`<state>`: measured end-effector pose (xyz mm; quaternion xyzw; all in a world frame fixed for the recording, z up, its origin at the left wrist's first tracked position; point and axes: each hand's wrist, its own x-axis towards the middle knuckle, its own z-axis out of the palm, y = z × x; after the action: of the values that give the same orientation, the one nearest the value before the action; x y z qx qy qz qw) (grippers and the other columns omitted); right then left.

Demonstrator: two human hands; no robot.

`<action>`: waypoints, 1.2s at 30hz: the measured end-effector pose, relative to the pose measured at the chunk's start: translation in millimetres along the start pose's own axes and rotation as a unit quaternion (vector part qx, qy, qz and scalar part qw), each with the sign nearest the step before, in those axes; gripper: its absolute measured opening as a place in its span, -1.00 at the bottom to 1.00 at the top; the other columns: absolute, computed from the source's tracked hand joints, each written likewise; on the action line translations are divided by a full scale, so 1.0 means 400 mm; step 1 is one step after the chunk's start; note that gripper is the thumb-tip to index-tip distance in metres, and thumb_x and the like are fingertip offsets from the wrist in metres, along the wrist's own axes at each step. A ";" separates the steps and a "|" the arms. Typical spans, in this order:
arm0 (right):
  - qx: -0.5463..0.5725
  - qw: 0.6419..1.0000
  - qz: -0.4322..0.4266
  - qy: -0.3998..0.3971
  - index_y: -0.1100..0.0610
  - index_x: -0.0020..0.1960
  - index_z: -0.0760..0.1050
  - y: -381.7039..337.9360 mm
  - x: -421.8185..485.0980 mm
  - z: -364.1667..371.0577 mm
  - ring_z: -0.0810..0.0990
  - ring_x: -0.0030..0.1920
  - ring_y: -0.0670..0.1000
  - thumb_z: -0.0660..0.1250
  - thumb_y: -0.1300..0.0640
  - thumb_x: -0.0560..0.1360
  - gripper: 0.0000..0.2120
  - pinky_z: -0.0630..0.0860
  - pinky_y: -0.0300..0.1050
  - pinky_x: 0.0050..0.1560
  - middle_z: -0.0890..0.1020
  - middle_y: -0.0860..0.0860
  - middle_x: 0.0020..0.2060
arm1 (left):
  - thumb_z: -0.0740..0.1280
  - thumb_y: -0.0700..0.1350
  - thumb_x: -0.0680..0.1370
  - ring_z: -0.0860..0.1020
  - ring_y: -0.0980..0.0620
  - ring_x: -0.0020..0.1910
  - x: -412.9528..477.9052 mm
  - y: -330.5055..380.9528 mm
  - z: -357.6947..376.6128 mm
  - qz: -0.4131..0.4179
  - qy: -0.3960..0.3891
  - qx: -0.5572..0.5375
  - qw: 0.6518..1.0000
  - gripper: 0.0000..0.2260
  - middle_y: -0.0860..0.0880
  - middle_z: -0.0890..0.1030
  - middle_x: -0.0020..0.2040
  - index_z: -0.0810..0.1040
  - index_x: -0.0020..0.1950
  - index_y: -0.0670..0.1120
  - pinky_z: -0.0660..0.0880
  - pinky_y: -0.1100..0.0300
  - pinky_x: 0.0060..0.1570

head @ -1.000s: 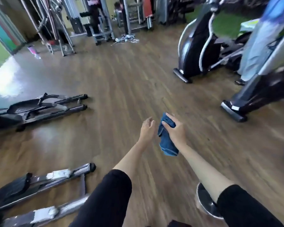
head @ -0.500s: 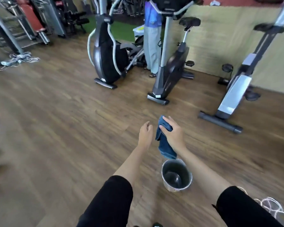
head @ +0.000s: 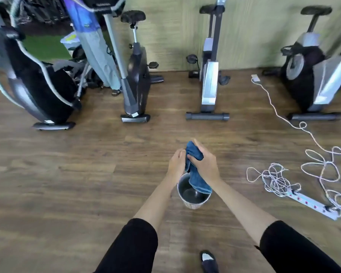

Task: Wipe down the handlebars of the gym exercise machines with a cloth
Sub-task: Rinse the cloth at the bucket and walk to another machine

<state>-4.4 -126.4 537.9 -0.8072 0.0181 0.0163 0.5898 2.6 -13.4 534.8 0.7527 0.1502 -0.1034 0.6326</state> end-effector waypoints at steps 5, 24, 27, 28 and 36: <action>0.022 0.998 0.057 0.015 -0.04 0.53 0.15 0.036 -0.048 0.004 0.44 0.13 -0.24 0.42 0.17 0.50 -0.29 0.39 -0.52 -0.04 0.45 -0.21 0.15 | 0.13 0.09 0.63 0.47 0.08 -0.23 -0.003 -0.071 0.013 -0.015 -0.054 -0.029 0.998 -0.71 0.01 0.51 -0.20 0.47 -0.08 -0.09 0.40 0.13 -0.09; 0.145 0.938 0.272 -0.159 -0.17 0.39 0.26 0.416 -0.044 -0.003 0.52 0.27 -0.05 0.50 -0.30 0.28 -0.22 0.43 0.08 0.35 0.49 -0.11 0.32 | 0.35 -0.12 0.56 0.61 -0.04 0.13 0.091 -0.387 0.059 -0.133 -0.139 -0.205 0.960 -0.75 -0.09 0.66 0.11 0.51 0.23 -0.14 0.55 0.06 0.09; 0.177 0.926 0.282 -0.181 0.00 0.30 0.41 0.515 -0.047 0.031 0.63 0.14 -0.02 0.48 -0.14 0.37 -0.43 0.50 0.07 0.28 0.65 -0.03 0.14 | 0.35 -0.10 0.56 0.60 -0.05 0.15 0.130 -0.475 0.080 -0.129 -0.158 -0.185 0.961 -0.73 -0.12 0.64 0.14 0.50 0.23 -0.16 0.55 0.08 0.11; 0.177 0.927 0.281 -0.176 0.02 0.29 0.43 0.549 -0.046 0.044 0.63 0.13 -0.03 0.47 -0.12 0.39 -0.46 0.50 0.06 0.26 0.66 -0.03 0.12 | 0.36 -0.09 0.55 0.60 -0.06 0.15 0.148 -0.512 0.088 -0.129 -0.163 -0.175 0.962 -0.71 -0.12 0.64 0.14 0.50 0.23 -0.16 0.54 0.06 0.15; 0.158 0.937 0.296 -0.098 -0.08 0.19 0.38 0.884 0.006 0.169 0.63 0.08 -0.03 0.39 0.00 0.52 -0.70 0.63 0.07 0.01 0.60 -0.08 0.12 | 0.42 -0.02 0.50 0.58 0.02 0.16 0.318 -0.842 0.161 -0.119 -0.164 -0.093 0.975 -0.63 -0.04 0.59 0.18 0.46 0.27 -0.03 0.52 0.04 0.21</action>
<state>-19.3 -169.2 180.7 -0.6556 0.2006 0.2667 0.6774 3.5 -12.6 169.1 0.6404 0.1416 -0.2854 0.6988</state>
